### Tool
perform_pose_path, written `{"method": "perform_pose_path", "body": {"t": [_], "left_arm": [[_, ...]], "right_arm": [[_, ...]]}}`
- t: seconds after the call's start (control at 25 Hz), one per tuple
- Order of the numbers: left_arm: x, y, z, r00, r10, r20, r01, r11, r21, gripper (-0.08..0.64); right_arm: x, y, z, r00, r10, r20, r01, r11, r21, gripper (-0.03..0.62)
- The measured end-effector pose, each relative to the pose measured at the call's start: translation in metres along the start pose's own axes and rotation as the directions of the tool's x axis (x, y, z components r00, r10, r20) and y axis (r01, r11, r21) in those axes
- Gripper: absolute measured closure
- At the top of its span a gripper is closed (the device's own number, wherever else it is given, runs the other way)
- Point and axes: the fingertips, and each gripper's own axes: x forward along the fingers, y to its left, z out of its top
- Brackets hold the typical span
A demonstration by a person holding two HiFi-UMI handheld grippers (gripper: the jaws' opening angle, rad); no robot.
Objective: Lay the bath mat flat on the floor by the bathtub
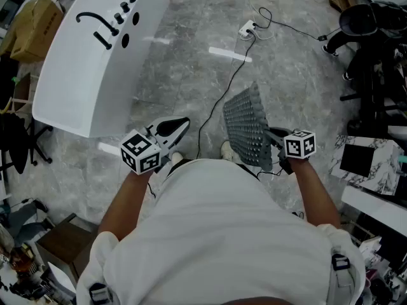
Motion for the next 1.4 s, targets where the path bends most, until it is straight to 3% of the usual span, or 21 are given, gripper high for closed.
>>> {"method": "perform_pose_path", "body": {"t": [0.2,0.48,0.76,1.04,1.2,1.4], "left_arm": [[0.056,-0.015,0.024,1.0,0.027,0.016,-0.027,1.0,0.007,0.54],[0.103,-0.011,0.047,0.991,0.118,0.058,-0.115,0.992,-0.048,0.54],[0.127,0.044,0.07,0.988,0.142,0.06,-0.137,0.987,-0.089,0.54],[0.133,0.155,0.115,0.99,0.127,0.065,-0.123,0.99,-0.062,0.54],[0.13,0.216,0.16,0.989,0.112,0.095,-0.108,0.993,-0.047,0.54],[0.12,0.276,0.205,0.98,0.146,0.133,-0.143,0.989,-0.032,0.54]], "right_arm": [[-0.022,-0.044,0.009,0.999,0.043,-0.026,-0.044,0.999,-0.022,0.551],[-0.025,-0.098,0.05,0.994,0.102,-0.037,-0.104,0.994,-0.033,0.551],[0.003,-0.159,0.116,0.995,0.068,-0.078,-0.072,0.996,-0.048,0.549],[0.024,-0.206,0.221,0.999,-0.017,-0.049,0.016,1.0,-0.017,0.551],[0.027,-0.226,0.315,0.998,-0.062,-0.023,0.061,0.997,-0.053,0.551],[0.059,-0.245,0.432,0.998,-0.06,0.023,0.062,0.993,-0.102,0.551]]}}
